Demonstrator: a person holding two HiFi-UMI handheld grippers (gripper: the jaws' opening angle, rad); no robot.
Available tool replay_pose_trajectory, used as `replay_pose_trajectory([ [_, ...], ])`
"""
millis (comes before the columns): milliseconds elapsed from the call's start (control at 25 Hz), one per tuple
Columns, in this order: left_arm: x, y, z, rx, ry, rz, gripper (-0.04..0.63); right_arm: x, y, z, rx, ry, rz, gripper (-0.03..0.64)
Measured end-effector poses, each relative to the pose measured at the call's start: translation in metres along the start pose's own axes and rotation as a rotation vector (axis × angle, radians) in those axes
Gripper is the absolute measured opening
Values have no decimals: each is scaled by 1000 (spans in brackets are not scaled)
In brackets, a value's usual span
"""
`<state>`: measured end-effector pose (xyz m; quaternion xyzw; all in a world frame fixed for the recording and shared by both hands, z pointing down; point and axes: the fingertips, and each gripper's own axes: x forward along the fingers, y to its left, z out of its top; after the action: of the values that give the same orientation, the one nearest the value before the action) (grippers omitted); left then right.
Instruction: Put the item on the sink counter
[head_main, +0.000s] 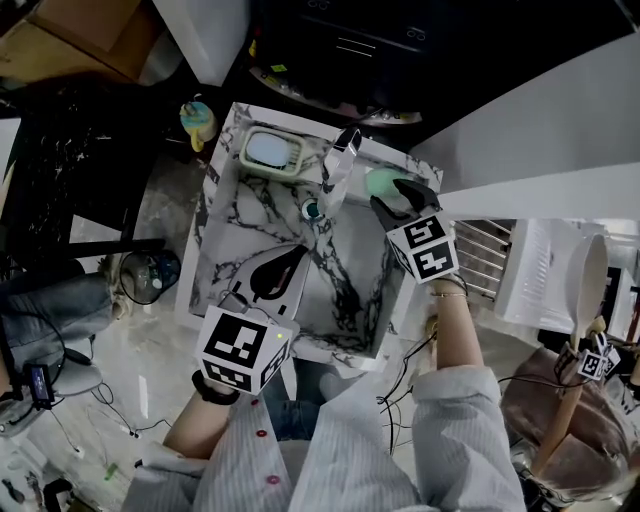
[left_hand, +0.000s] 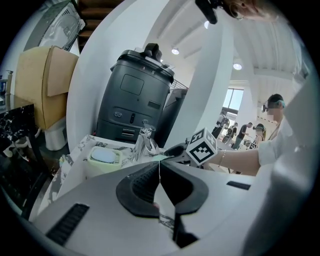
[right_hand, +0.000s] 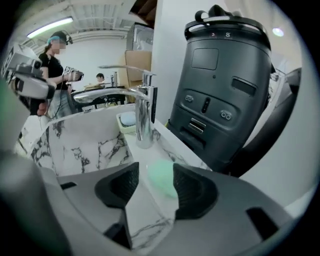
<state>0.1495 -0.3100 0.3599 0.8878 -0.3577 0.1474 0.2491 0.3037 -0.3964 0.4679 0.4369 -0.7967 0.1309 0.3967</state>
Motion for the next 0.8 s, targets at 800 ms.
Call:
replay_pose_trajectory([
  [800, -6, 8, -10, -57, 1, 52, 18, 40, -6, -24, -558, 224, 129, 321],
])
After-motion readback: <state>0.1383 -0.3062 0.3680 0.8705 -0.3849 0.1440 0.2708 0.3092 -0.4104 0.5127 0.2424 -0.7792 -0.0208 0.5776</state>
